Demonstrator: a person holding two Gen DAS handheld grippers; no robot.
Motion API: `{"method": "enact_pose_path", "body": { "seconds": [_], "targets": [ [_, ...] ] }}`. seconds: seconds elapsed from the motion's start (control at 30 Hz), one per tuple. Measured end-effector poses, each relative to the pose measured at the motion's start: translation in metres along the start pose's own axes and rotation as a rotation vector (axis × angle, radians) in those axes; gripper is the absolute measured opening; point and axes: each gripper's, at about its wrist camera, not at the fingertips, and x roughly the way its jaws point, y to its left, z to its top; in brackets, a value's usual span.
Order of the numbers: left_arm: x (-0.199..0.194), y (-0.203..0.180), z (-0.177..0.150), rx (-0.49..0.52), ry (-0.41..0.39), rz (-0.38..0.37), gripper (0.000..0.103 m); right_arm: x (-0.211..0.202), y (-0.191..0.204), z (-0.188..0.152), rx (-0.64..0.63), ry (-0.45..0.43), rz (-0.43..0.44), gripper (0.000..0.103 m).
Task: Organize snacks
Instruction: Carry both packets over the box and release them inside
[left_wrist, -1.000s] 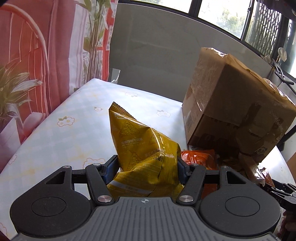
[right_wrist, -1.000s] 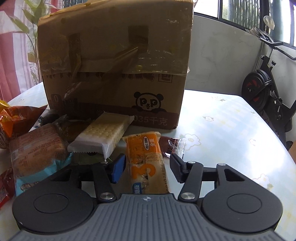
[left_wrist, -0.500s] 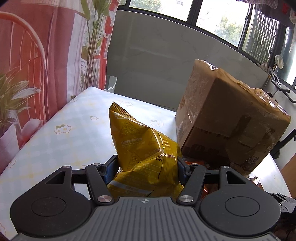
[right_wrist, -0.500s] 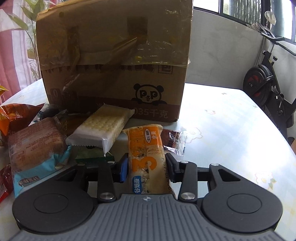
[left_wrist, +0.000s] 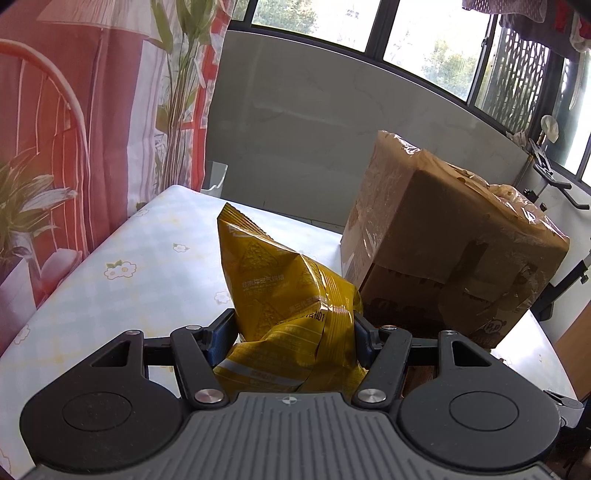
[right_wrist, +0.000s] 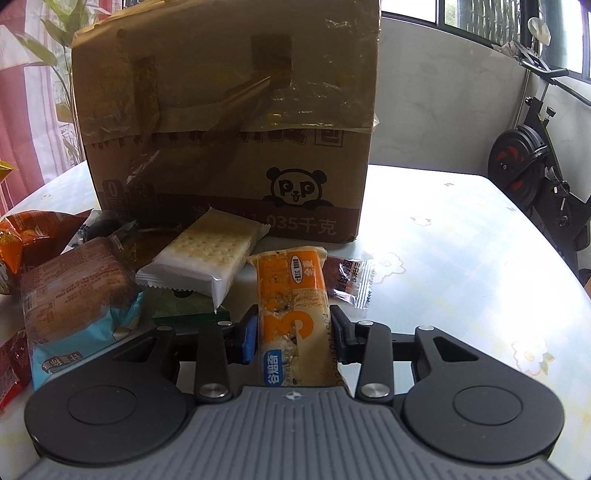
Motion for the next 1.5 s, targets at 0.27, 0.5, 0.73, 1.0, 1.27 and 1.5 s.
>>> {"method": "enact_pose_path", "body": {
  "seconds": [0.27,0.5,0.73,1.0,1.27,1.5],
  "targets": [
    [-0.003,-0.005,0.008,-0.002,-0.026,-0.011,0.066,-0.004,-0.004,0.001,0.026,-0.015,0.013,0.039],
    [-0.007,-0.026,0.034,0.039,-0.086,-0.065,0.066,-0.032,-0.016,0.022,0.082,-0.088,0.023,0.039],
    [-0.003,-0.072,0.079,0.122,-0.169,-0.179,0.066,-0.073,-0.028,0.085,0.089,-0.263,0.04,0.039],
    [0.022,-0.135,0.132,0.208,-0.258,-0.26,0.066,-0.085,-0.023,0.178,0.026,-0.424,0.085,0.039],
    [0.104,-0.198,0.158,0.292,-0.181,-0.198,0.066,-0.013,0.0,0.244,0.048,-0.37,0.057,0.039],
    [0.16,-0.218,0.15,0.355,-0.034,-0.167,0.07,0.029,0.003,0.244,0.11,-0.243,0.014,0.04]
  ]
}}
